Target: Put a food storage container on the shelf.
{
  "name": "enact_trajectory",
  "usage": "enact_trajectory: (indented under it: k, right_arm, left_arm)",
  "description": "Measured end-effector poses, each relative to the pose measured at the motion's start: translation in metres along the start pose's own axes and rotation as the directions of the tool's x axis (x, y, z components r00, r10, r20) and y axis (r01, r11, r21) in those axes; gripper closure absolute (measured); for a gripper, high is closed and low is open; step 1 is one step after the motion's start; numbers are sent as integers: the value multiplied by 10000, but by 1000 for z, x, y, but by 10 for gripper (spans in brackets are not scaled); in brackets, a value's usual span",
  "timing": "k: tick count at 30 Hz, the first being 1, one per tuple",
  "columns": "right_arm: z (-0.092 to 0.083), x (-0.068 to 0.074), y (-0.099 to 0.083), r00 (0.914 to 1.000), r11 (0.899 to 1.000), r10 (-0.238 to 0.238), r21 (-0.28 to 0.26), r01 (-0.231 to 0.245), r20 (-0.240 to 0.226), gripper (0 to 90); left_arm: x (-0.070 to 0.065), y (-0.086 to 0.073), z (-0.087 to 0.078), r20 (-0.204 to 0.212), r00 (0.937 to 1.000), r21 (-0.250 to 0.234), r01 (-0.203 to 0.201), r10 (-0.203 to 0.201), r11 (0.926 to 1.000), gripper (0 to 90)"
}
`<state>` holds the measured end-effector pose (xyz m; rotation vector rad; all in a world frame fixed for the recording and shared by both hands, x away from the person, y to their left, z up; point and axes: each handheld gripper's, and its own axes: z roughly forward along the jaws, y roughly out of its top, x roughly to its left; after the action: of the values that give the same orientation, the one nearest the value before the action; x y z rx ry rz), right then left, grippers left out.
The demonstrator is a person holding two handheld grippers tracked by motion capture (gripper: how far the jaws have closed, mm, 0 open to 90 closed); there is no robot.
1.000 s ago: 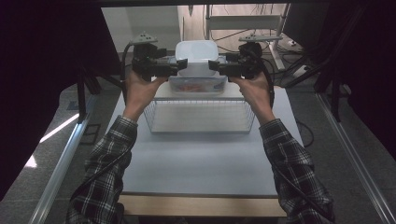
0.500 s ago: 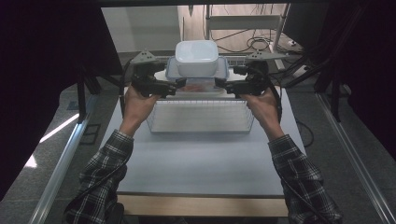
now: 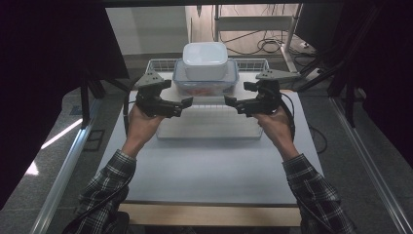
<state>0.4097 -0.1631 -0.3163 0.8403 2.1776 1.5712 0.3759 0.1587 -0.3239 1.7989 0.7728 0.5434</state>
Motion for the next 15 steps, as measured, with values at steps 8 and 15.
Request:
enact_trajectory:
  k: [8, 15]
  right_arm:
    - [0, 8, -13, 9998, 9999, 12, 168, -8, -221, 64]
    - [-3, 14, -24, 9993, 9995, 19, 327, -7, -367, 65]
  left_arm:
    - [-9, -17, -5, 293, 9996, -74, 63, -61, 10000, 23]
    - [-16, -32, -7, 460, 9989, -109, 110, -105, 9999, 23]
